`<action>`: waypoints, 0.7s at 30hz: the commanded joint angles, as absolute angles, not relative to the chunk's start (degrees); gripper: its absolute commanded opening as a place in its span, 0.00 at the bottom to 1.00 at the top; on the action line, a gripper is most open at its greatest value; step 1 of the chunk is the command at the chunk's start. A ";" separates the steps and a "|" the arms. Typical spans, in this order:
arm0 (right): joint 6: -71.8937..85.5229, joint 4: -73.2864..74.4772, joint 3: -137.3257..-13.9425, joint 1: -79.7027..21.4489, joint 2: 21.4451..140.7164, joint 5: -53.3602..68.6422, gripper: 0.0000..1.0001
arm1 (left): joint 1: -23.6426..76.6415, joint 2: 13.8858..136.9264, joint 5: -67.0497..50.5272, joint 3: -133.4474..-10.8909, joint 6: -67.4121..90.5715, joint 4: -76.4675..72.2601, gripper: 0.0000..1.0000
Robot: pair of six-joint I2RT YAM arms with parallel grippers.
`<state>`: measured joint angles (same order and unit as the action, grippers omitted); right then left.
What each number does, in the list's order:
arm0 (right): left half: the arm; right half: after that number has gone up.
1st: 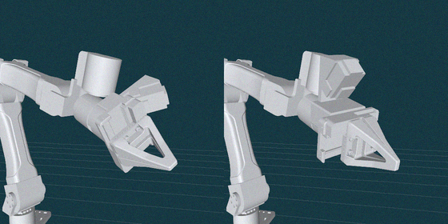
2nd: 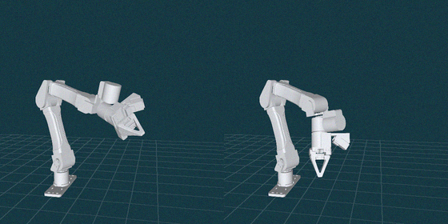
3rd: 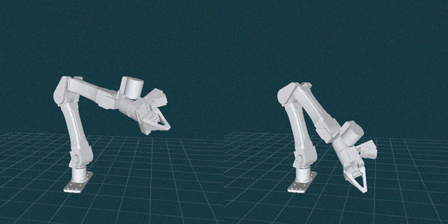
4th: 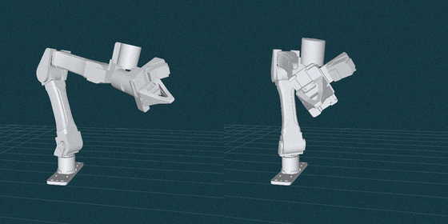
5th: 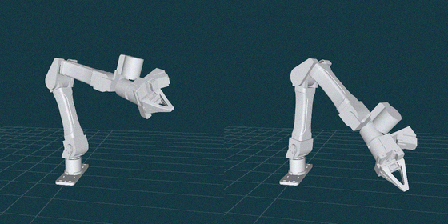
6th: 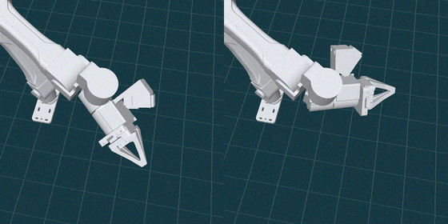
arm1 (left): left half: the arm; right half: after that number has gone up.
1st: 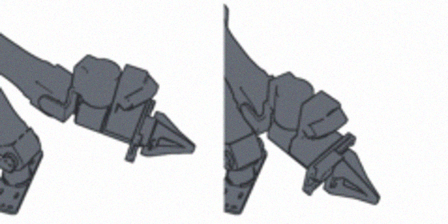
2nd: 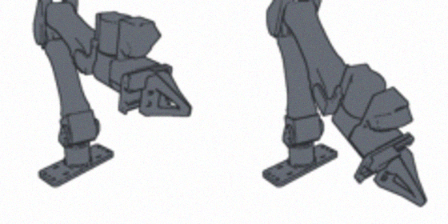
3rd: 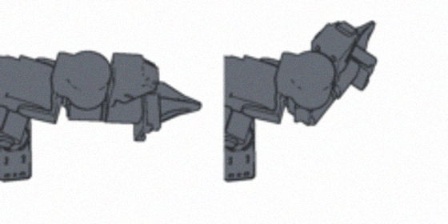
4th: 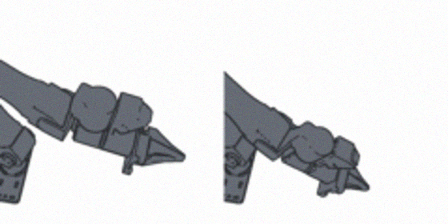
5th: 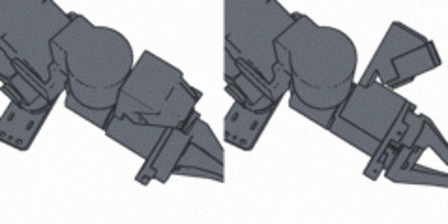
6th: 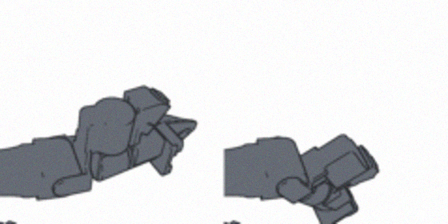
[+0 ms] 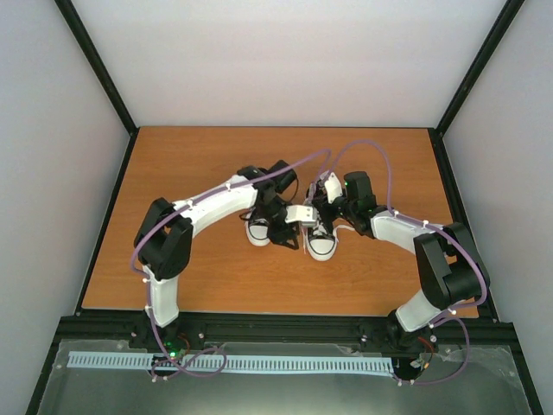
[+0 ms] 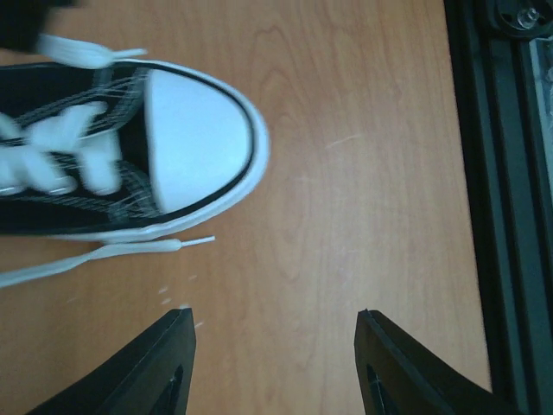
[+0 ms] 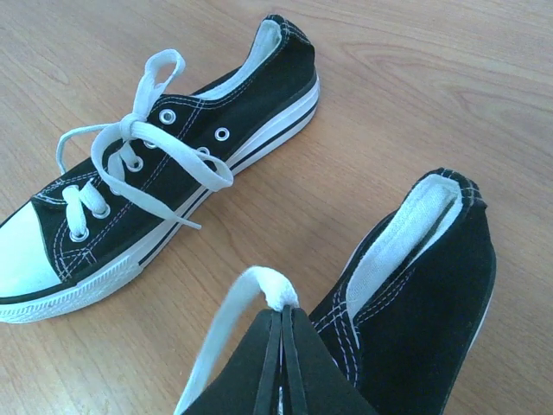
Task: Tie the shoes
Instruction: Wrap the shoelace around the shoelace.
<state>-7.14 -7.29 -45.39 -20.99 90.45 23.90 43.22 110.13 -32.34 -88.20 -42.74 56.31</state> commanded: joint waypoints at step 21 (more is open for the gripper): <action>-5.87 -10.08 -44.55 -20.12 88.69 27.16 0.03 | 33.69 127.21 -38.52 -108.49 -43.53 45.55 0.30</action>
